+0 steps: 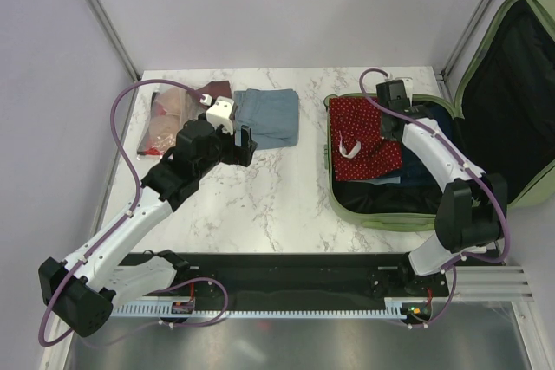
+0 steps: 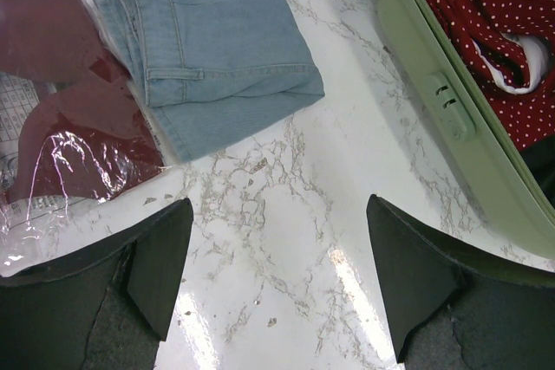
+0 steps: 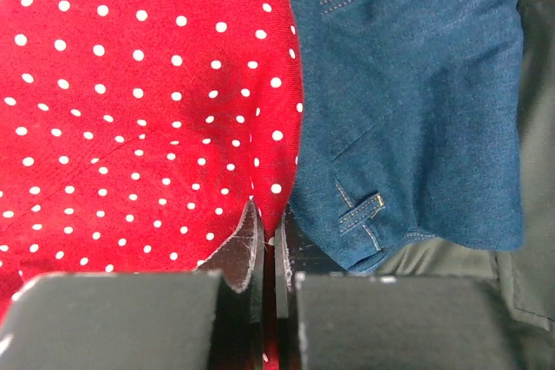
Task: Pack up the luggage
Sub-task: Place the clothes in the luggage.
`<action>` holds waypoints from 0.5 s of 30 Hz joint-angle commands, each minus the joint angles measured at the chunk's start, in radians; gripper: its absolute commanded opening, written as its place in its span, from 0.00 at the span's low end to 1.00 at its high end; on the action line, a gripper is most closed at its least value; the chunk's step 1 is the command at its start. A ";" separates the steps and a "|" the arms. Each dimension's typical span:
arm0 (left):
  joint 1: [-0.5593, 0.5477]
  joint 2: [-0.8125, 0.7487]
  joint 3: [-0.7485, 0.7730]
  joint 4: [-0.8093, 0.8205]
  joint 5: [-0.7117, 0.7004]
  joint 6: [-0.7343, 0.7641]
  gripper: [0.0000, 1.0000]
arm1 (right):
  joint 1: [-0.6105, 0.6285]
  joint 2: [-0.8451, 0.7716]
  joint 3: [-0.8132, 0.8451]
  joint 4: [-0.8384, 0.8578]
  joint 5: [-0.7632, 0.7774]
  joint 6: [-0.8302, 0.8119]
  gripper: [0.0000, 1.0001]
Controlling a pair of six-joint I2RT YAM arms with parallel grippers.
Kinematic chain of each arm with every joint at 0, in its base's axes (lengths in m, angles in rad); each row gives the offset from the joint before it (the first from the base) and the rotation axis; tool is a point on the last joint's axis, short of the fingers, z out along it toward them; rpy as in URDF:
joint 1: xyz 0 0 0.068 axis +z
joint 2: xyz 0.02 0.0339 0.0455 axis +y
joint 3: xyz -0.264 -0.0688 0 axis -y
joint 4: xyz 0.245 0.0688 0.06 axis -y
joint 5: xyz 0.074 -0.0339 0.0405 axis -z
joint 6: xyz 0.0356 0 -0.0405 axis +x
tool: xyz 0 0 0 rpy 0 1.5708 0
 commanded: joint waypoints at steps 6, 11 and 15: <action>-0.002 0.006 0.006 0.017 0.003 -0.023 0.88 | -0.025 -0.005 -0.044 0.027 0.070 0.037 0.00; -0.002 0.006 0.006 0.019 0.002 -0.023 0.88 | -0.036 -0.008 -0.074 0.036 0.070 0.063 0.00; -0.002 0.004 0.006 0.019 0.005 -0.023 0.88 | -0.037 0.004 -0.063 0.033 0.074 0.085 0.11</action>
